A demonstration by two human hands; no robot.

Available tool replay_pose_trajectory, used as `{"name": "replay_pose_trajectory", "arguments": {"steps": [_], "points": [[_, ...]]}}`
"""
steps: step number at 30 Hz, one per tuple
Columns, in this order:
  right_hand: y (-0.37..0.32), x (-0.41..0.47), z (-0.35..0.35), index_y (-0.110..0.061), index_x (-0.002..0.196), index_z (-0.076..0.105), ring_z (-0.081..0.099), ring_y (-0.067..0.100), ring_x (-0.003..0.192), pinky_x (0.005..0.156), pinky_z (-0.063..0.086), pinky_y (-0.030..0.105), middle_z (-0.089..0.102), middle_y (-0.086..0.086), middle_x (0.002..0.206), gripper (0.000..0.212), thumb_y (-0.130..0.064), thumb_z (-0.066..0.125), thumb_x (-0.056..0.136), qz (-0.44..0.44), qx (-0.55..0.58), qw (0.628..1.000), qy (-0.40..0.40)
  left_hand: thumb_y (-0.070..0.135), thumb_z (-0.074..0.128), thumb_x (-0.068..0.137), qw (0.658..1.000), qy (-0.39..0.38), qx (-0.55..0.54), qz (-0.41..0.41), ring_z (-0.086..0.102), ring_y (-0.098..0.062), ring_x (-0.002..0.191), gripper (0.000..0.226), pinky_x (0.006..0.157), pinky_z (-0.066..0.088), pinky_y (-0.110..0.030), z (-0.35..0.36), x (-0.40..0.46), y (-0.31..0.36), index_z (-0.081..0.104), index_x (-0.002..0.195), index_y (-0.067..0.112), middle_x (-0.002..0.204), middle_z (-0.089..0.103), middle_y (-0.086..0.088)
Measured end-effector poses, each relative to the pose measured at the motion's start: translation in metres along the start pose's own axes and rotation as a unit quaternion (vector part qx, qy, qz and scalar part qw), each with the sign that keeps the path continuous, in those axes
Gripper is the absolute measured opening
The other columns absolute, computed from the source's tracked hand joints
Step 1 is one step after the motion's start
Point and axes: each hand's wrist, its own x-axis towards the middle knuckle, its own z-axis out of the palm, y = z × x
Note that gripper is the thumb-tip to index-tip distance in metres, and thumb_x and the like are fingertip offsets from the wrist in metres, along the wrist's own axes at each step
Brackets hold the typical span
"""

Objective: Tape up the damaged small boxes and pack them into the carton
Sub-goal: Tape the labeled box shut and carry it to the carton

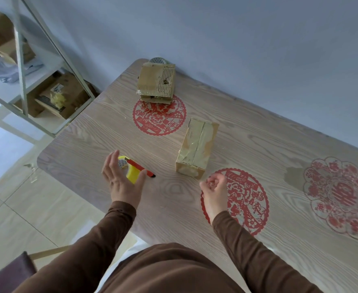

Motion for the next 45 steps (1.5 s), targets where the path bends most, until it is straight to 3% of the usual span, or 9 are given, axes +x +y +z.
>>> {"name": "replay_pose_trajectory", "arguments": {"steps": [4,9,16,24,30,33,37,42,45], "points": [[-0.009,0.018,-0.007,-0.030,0.155,0.024,0.031,0.019,0.144,0.115,0.032,0.038,0.029,0.003,0.159,0.085,-0.039,0.074,0.088,-0.139,-0.175,0.975,-0.004,0.028,0.078,0.083,0.980,-0.147,-0.036,0.126,0.031,-0.018,0.143,0.078,0.120,0.026,-0.033,0.022,0.001,0.045,0.038,0.149,0.021,0.153,0.035,-0.008],[-0.026,0.033,-0.003,-0.045,0.154,0.028,0.017,0.032,0.152,0.118,0.028,0.049,0.005,0.008,0.169,0.068,-0.055,0.059,0.094,-0.227,-0.361,0.902,-0.066,0.035,0.068,0.091,0.937,-0.335,-0.006,0.096,0.039,-0.024,0.140,0.073,0.113,0.040,-0.048,0.062,0.012,0.060,0.030,0.153,0.045,0.158,0.028,-0.007],[-0.012,0.047,0.009,-0.040,0.140,0.044,0.052,0.028,0.129,0.097,0.053,0.041,0.023,0.008,0.165,0.053,-0.049,0.065,0.092,-0.247,-0.369,0.895,-0.034,0.028,0.067,0.092,0.924,-0.362,0.026,0.119,0.058,-0.014,0.107,0.072,0.098,0.048,-0.030,0.076,0.021,0.060,0.034,0.154,0.042,0.139,0.058,0.002],[-0.008,0.045,0.013,-0.038,0.142,0.039,0.047,0.034,0.134,0.096,0.055,0.047,0.016,0.011,0.166,0.061,-0.026,0.071,0.091,-0.251,-0.395,0.884,-0.011,0.018,0.074,0.086,0.921,-0.366,0.034,0.131,0.056,-0.024,0.117,0.079,0.102,0.048,-0.040,0.088,0.022,0.058,0.036,0.154,0.031,0.136,0.055,-0.006],[-0.006,0.039,0.009,-0.046,0.147,0.035,0.041,0.027,0.139,0.102,0.051,0.044,0.025,0.008,0.161,0.061,-0.046,0.065,0.094,-0.242,-0.344,0.907,-0.020,0.020,0.067,0.092,0.906,-0.399,0.052,0.133,0.061,-0.024,0.113,0.081,0.098,0.050,-0.036,0.080,0.024,0.059,0.022,0.156,0.042,0.142,0.054,-0.004],[-0.007,0.038,0.009,-0.043,0.148,0.041,0.050,0.024,0.126,0.096,0.055,0.042,0.037,0.007,0.148,0.059,-0.028,0.066,0.096,-0.253,-0.328,0.910,-0.006,0.016,0.060,0.097,0.907,-0.396,0.068,0.123,0.065,-0.027,0.104,0.076,0.094,0.049,-0.034,0.078,0.021,0.064,0.020,0.158,0.039,0.136,0.060,-0.009],[-0.008,0.043,-0.008,-0.045,0.147,0.045,0.038,0.023,0.141,0.115,0.040,0.043,0.036,0.006,0.154,0.066,-0.005,0.060,0.096,-0.251,-0.320,0.912,-0.056,0.031,0.058,0.099,0.888,-0.408,0.149,0.150,0.065,-0.032,0.107,0.070,0.092,0.050,-0.037,0.066,0.013,0.080,0.021,0.158,0.026,0.126,0.064,-0.013],[-0.021,0.047,-0.048,-0.032,0.121,0.067,0.032,0.019,0.145,0.123,0.020,0.035,0.040,0.000,0.155,0.053,0.008,0.043,0.096,-0.218,-0.294,0.925,-0.099,0.028,0.054,0.097,0.850,-0.471,0.157,0.178,0.067,-0.028,0.101,0.059,0.087,0.056,-0.040,0.057,-0.030,0.109,0.026,0.148,0.019,0.118,0.068,-0.012],[-0.028,0.056,-0.060,-0.026,0.093,0.072,0.042,0.013,0.138,0.122,0.026,0.038,0.051,-0.003,0.147,0.044,0.002,0.040,0.098,-0.201,-0.234,0.948,-0.079,0.032,0.060,0.095,0.847,-0.481,0.117,0.193,0.064,-0.025,0.111,0.063,0.094,0.053,-0.037,0.066,-0.050,0.127,0.031,0.148,0.014,0.124,0.066,-0.010]]}}
